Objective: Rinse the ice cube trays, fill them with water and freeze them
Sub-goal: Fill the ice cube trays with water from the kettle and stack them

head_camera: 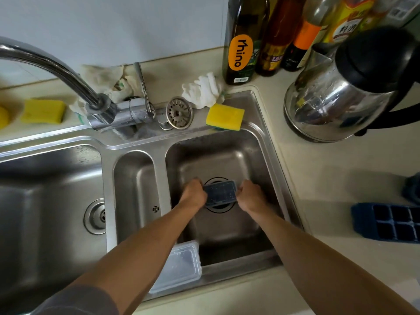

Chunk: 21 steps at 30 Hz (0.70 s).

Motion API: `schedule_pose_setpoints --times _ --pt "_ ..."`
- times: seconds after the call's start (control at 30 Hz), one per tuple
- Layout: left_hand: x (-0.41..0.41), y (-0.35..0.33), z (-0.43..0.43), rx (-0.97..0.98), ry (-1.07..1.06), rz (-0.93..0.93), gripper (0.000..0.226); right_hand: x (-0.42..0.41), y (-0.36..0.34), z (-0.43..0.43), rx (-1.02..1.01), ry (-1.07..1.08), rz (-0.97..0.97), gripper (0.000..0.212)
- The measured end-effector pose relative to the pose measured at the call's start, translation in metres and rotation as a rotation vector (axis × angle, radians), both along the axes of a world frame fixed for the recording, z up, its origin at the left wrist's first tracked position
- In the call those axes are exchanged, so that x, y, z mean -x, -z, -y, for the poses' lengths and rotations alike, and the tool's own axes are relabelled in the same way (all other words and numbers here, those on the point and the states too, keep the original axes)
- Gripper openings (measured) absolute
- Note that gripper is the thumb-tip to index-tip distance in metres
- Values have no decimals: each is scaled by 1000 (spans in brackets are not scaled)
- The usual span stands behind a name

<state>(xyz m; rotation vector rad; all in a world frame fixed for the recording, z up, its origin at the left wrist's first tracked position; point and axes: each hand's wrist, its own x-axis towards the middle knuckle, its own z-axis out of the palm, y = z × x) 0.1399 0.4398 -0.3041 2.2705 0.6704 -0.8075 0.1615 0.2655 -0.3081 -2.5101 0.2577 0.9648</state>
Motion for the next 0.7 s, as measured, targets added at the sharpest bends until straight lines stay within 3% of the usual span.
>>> schedule_pose_setpoints --times 0.27,0.43,0.53,0.7 --pt "-3 10 0 0 -80 -39 24 2 11 1 -66 66 -60 21" --pt "-4 16 -2 65 -188 -80 11 2 12 0 -131 149 -61 16" --pt "-8 17 -4 72 -150 -67 7 3 13 0 -160 161 -66 15" --pt "-2 10 -1 63 -160 -55 24 4 6 1 -187 195 -94 18"
